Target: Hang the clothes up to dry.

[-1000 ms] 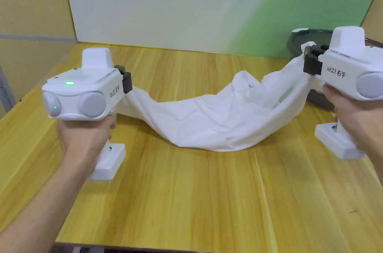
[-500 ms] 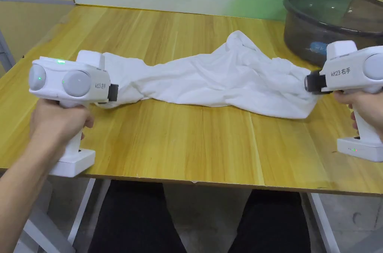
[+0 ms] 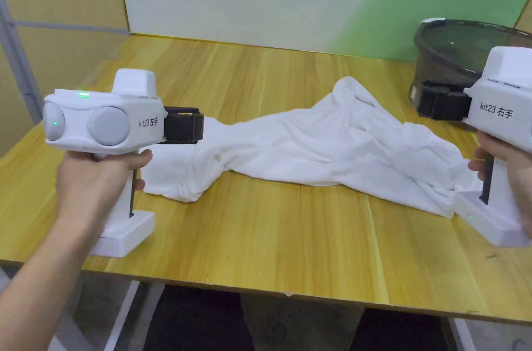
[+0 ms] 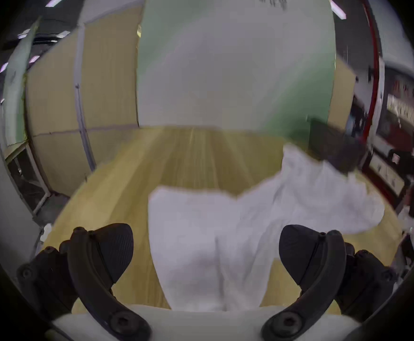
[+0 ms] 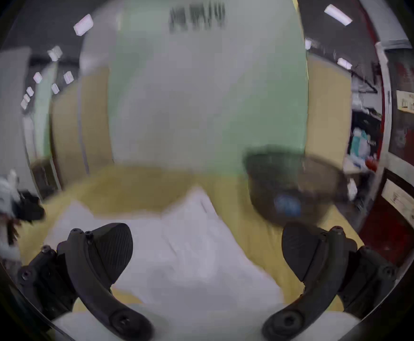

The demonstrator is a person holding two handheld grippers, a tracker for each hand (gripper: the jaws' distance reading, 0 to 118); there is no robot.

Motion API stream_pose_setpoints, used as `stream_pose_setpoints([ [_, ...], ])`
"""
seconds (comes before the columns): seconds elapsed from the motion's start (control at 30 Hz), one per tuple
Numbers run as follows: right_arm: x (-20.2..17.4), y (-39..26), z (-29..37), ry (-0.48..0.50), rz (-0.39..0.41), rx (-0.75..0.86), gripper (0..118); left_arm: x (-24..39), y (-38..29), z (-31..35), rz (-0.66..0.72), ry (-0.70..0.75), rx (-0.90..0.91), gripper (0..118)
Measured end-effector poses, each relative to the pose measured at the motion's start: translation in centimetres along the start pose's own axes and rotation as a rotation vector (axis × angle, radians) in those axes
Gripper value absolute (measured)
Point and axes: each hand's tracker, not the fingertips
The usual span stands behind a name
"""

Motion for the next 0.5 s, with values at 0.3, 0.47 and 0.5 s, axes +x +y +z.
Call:
stream_pose_setpoints([
  [0.3, -10.3, 0.1, -3.4, 0.156, -0.016, 0.158, 81, 1.5, 3.0, -0.5, -0.018, 0.130, 0.267, 0],
  [0.47, -13.5, -1.7, -7.9, 0.183, -0.008, 0.053, 7, 1.5, 2.7, -2.6, 0.016, 0.165, 0.300, 0],
  [0.5, -13.7, -1.8, -8.9, 0.201, 0.011, 0.025, 7, 1.4, 2.7, -3.0, 0.016, 0.174, 0.277, 0],
])
